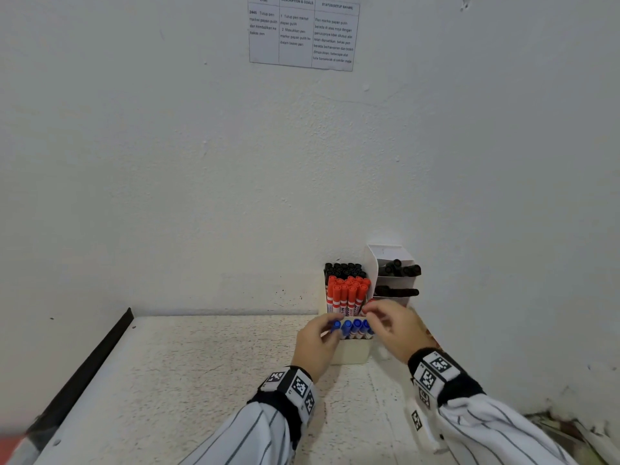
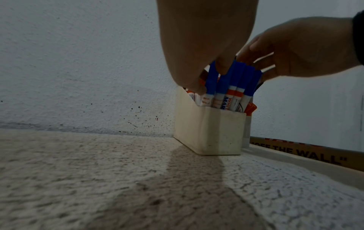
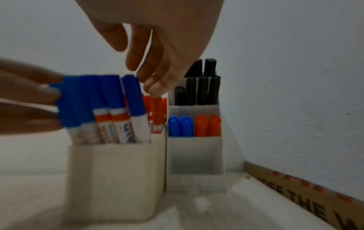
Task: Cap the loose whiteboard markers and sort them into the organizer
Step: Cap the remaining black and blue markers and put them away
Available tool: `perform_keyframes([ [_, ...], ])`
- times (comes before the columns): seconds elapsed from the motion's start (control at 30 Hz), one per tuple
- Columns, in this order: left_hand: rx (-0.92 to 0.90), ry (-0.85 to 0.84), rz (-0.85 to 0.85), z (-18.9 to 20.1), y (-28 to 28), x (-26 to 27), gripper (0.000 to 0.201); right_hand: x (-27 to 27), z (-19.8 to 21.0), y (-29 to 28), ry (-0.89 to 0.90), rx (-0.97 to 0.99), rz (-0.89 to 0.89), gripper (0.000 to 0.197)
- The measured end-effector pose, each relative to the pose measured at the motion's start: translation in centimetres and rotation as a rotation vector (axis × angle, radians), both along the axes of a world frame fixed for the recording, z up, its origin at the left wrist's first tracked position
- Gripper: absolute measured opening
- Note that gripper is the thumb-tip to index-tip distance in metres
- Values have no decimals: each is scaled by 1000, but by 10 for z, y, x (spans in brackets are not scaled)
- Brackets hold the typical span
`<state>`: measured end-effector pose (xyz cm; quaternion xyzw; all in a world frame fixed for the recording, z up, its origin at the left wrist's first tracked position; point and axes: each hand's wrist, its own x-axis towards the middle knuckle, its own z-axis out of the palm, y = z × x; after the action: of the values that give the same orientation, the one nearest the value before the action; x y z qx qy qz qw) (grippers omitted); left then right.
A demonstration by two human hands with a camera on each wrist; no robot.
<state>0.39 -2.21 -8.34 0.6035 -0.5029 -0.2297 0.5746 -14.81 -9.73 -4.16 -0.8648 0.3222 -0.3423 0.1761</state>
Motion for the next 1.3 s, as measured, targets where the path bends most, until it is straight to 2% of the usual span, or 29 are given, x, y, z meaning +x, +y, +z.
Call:
perform_keyframes([
  [0.1, 2, 7, 4, -1, -1, -2, 26, 0, -16, 3, -6, 19, 29, 24],
  [0.23, 26, -6, 28, -1, -3, -3, 22, 2, -13, 6, 5, 8, 5, 40],
  [0.3, 53, -14, 17, 1, -2, -4, 23, 0, -3, 1, -48, -134, -152, 44],
  [0.37, 84, -23, 5, 3, -2, -4, 25, -3, 13, -11, -78, -245, -375, 37],
  [0.4, 101, -22, -2, 4, -2, -4, 26, -5, 23, -16, -29, -231, -449, 42],
  [0.5, 124, 1, -27, 3, 0, -4, 26, -10, 48, -31, 286, -118, -526, 60],
  [0.57, 123, 9, -36, 3, 0, -3, 25, -10, 54, -40, 400, -119, -534, 56],
  [0.73, 125, -14, -59, 4, -1, 1, 22, -2, 54, -51, 336, -189, -541, 31],
  [0.93, 132, -26, -69, 0, -3, 4, 21, -5, 57, -57, 325, -304, -468, 27],
  [1.03, 126, -34, -75, 0, -3, 4, 22, -5, 58, -57, 335, -343, -387, 33],
  [1.2, 116, -38, -79, 0, -3, 5, 20, -1, 60, -59, 418, -372, -451, 20],
  [1.3, 122, -38, -74, -1, -3, 5, 21, 0, 59, -58, 430, -446, -473, 21],
])
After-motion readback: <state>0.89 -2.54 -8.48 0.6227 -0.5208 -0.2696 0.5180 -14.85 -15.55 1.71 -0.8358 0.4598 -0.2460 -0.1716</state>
